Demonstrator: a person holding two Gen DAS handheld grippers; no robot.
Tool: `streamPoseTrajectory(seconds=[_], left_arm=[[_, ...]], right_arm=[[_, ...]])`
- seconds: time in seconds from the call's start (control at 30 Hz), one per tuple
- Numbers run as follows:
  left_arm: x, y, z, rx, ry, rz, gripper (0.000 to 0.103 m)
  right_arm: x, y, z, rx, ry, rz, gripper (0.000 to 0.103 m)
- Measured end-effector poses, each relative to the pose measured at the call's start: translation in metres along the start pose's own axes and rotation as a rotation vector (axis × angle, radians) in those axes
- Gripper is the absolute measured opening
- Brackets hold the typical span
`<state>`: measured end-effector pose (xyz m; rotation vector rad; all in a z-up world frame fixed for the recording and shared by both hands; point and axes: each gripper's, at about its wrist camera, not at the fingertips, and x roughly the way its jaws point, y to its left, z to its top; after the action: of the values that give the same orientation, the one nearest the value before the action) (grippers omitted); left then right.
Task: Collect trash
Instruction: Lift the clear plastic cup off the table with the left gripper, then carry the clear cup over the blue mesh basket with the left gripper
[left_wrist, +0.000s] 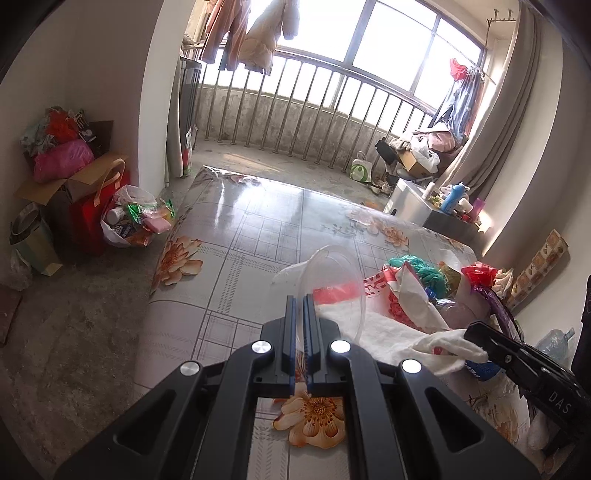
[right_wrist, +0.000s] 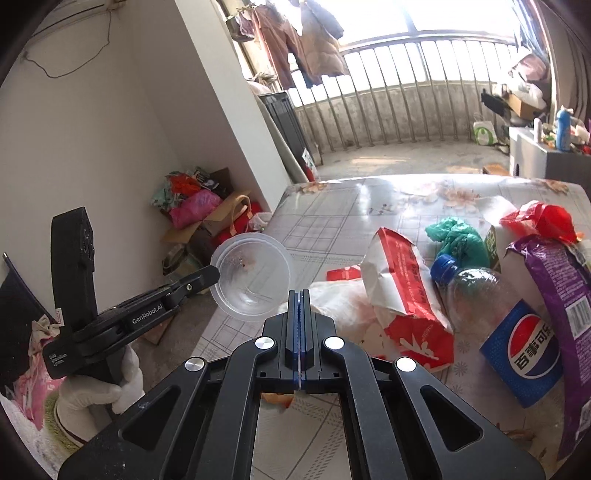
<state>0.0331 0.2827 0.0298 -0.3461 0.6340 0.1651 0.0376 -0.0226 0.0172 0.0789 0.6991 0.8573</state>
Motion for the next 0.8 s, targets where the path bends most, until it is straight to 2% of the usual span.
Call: streamPoseTrajectory(seconds=[0.13, 0.3, 0.43, 0.57, 0.7, 0.8], left_arm=[[-0.032, -0.011, 0.009, 0.009, -0.046, -0.041, 0.003], [-0.065, -0.043, 0.02, 0.067, -0.098, -0.112, 0.003], [-0.076, -0.09, 0.03, 0.155, -0.123, -0.199, 0.003], [-0.072, -0.159, 0.037, 0.261, -0.111, -0.35, 0.003], [-0.053, -0.248, 0.038, 0.381, -0.028, -0.529, 0.001], [-0.034, -0.324, 0.031, 0.478, 0.054, -0.647, 0.001]], right_arm=[[-0.038, 0.003, 0.013, 0.01, -0.07, 0.083, 0.0], [-0.09, -0.001, 0.023, 0.009, -0.19, 0.079, 0.0], [-0.147, -0.022, 0.024, 0.019, -0.317, -0.016, 0.0], [-0.211, -0.056, 0.014, 0.065, -0.451, -0.153, 0.0], [-0.269, -0.097, -0.001, 0.129, -0.555, -0.315, 0.0], [-0.3, -0.127, -0.018, 0.185, -0.597, -0.434, 0.0]])
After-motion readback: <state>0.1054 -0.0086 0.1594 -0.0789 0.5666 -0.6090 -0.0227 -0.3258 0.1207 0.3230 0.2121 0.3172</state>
